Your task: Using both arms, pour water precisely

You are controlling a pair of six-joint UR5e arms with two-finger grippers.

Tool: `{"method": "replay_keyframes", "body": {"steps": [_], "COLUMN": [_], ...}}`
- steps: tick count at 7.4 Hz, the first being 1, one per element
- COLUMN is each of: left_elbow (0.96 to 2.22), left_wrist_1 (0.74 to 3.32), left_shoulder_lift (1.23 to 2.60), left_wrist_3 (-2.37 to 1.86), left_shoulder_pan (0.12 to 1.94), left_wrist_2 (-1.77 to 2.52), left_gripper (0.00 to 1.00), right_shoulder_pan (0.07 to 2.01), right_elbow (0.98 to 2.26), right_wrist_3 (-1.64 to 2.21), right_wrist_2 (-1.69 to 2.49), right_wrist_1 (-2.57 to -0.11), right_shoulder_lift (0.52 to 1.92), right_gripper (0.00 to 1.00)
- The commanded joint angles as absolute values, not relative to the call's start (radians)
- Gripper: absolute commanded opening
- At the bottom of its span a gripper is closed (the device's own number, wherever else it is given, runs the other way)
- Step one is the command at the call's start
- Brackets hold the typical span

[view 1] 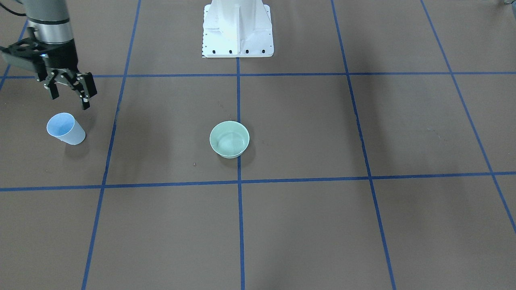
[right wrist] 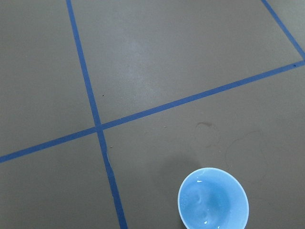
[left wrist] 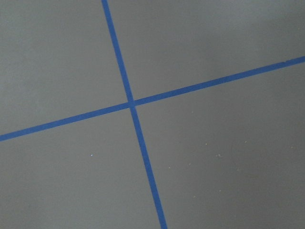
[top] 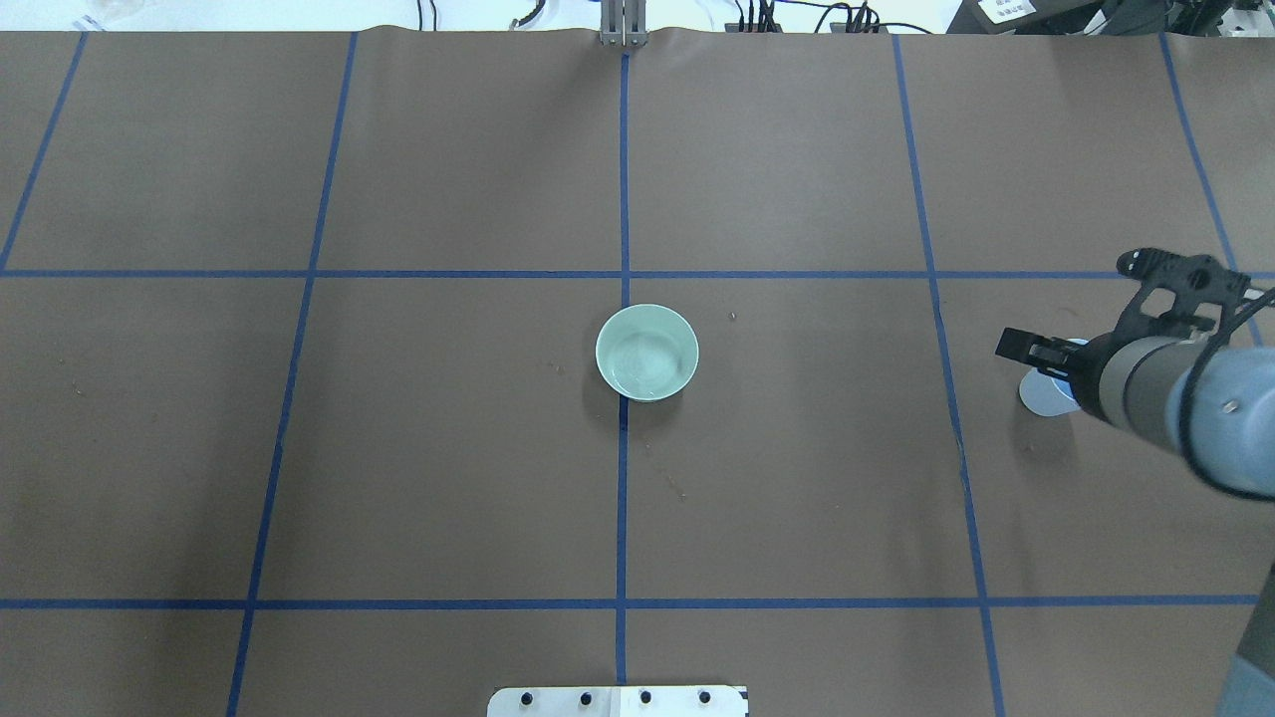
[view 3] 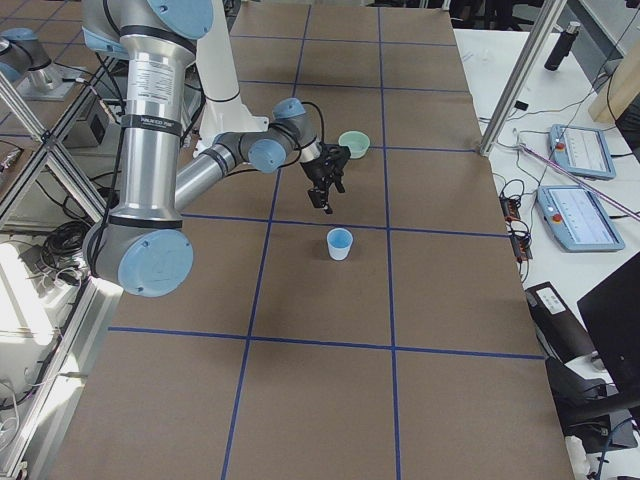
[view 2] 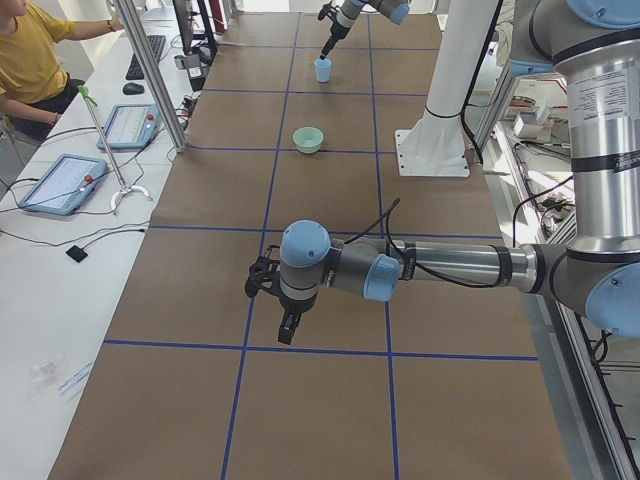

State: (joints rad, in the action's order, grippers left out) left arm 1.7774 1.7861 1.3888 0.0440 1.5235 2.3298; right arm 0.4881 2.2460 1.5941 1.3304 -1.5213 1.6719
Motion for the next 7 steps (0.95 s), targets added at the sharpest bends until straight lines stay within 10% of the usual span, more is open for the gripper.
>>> {"method": "replay_keyframes", "body": {"steps": [1,7], "left_elbow": [1.770,1.786], "left_wrist_1": [1.786,1.773], "left_shoulder_lift": [1.388,1.388], "left_wrist_3": [0.043,0.037], "left_shoulder_pan": [1.523,1.525], "left_wrist_2": [2.329,2.333], "left_gripper": [0.99,0.99], "right_shoulder_pan": [0.286,0.207], "right_elbow": [2.247,2.040], "right_wrist_3": [1.870,2.242], "right_wrist_2": [0.991,0.833], "right_wrist_1": [-1.823,-2.155], "right_shoulder_lift": [1.618,1.460], "right_gripper": [1.00,1.00]}}
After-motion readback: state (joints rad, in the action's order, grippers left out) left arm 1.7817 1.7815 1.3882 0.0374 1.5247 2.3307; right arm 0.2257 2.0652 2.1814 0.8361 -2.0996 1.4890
